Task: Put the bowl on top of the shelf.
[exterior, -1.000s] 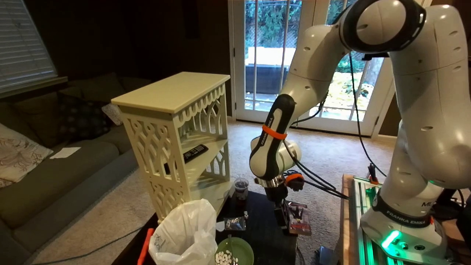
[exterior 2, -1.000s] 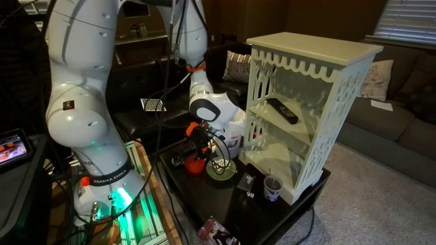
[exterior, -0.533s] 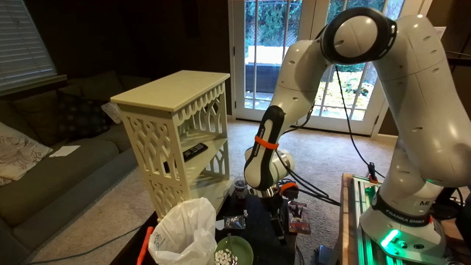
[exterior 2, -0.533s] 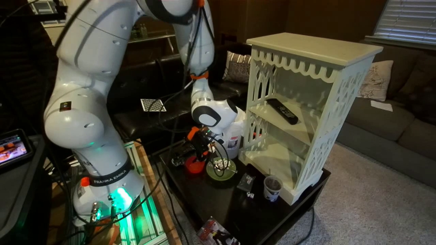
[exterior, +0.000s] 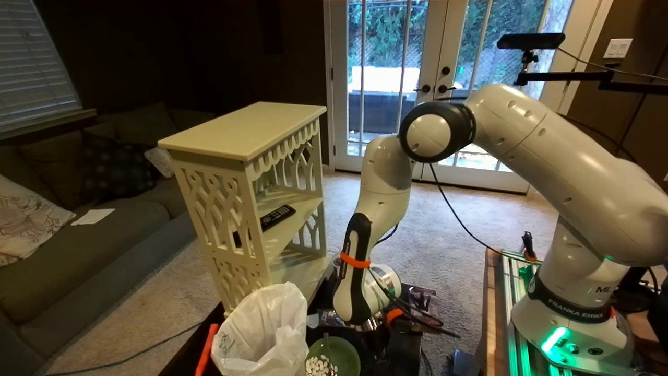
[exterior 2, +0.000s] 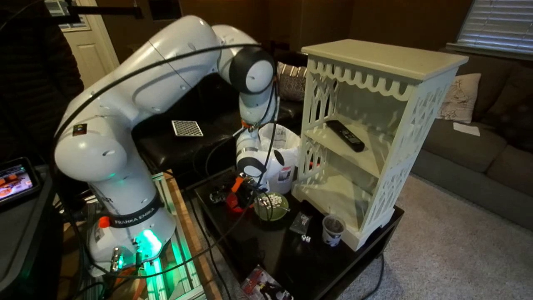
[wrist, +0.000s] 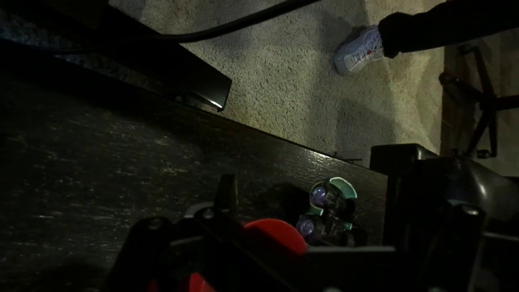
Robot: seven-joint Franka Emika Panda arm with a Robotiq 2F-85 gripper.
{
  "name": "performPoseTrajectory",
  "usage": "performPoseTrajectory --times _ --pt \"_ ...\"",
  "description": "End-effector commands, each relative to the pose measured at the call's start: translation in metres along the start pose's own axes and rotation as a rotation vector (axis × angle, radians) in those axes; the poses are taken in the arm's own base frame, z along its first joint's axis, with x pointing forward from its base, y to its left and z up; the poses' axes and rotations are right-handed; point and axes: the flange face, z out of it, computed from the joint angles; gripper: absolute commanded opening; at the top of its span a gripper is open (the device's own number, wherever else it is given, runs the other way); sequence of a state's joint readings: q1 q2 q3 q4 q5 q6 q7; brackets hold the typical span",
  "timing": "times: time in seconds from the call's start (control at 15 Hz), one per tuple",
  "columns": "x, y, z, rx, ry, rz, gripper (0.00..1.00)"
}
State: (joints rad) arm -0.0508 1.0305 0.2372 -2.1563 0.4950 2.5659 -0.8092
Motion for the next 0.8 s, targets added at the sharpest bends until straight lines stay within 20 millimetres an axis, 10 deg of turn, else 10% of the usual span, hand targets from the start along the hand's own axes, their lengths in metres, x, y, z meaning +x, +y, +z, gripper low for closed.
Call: performPoseTrajectory --times 0.0,0.73 --pt "0.005 0.004 0.005 0.005 0.002 -0.003 1.0" --pt "0.015 0.028 0.004 -0.255 0.582 0.15 1.0"
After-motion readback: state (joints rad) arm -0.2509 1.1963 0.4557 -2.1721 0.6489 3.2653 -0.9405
